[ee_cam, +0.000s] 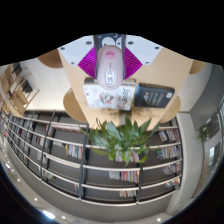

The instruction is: Arrange mouse

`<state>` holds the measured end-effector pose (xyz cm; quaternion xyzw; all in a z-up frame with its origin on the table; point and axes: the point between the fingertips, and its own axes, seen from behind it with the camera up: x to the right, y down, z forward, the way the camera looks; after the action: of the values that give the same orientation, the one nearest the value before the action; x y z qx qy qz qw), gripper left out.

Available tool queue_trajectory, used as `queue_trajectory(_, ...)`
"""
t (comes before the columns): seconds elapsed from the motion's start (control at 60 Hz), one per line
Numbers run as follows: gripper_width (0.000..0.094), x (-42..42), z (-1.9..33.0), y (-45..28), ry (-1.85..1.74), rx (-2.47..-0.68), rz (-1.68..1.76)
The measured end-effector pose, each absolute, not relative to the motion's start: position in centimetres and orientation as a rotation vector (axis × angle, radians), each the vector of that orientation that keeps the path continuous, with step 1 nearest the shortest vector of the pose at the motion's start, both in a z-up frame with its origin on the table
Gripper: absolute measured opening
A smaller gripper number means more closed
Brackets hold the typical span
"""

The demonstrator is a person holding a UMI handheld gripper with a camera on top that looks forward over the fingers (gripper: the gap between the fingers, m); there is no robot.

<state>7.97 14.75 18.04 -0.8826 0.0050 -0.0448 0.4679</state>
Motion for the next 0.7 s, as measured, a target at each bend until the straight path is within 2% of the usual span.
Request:
queue_trajectory(0.017,0.0309,8.5,15.8,13.7,0.013,-2.193,-0.111)
queue_trajectory(0.05,0.0309,8.8,14.5,14.0,0.015,-2.251,-0.106)
queue_trajectory(0.067,0.0309,8.9,11.9,13.1,0.011,-2.272,-0.102)
queue_trajectory(0.117,0.031,8.9,8.0,11.4,0.009,-2.339,-0.082)
queue_trajectory(0.167,0.031,8.7,5.1,10.4,-0.001,-2.394,-0.065)
queue_trajectory(0.367,0.0357,7.7,-1.4,8.9,-0.004,-2.495,-0.03)
queue_trajectory(0.55,0.0487,8.0,-1.3,9.4,-0.025,-2.523,-0.061)
queue_trajectory(0.583,0.0555,8.3,-0.9,9.3,-0.044,-2.529,-0.094)
queue_trajectory(0.617,0.0692,8.7,-0.2,9.3,-0.069,-2.527,-0.136)
queue_trajectory(0.65,0.0787,8.5,1.0,9.3,-0.087,-2.518,-0.151)
queue_trajectory(0.7,0.0863,7.7,3.4,9.8,-0.089,-2.477,-0.135)
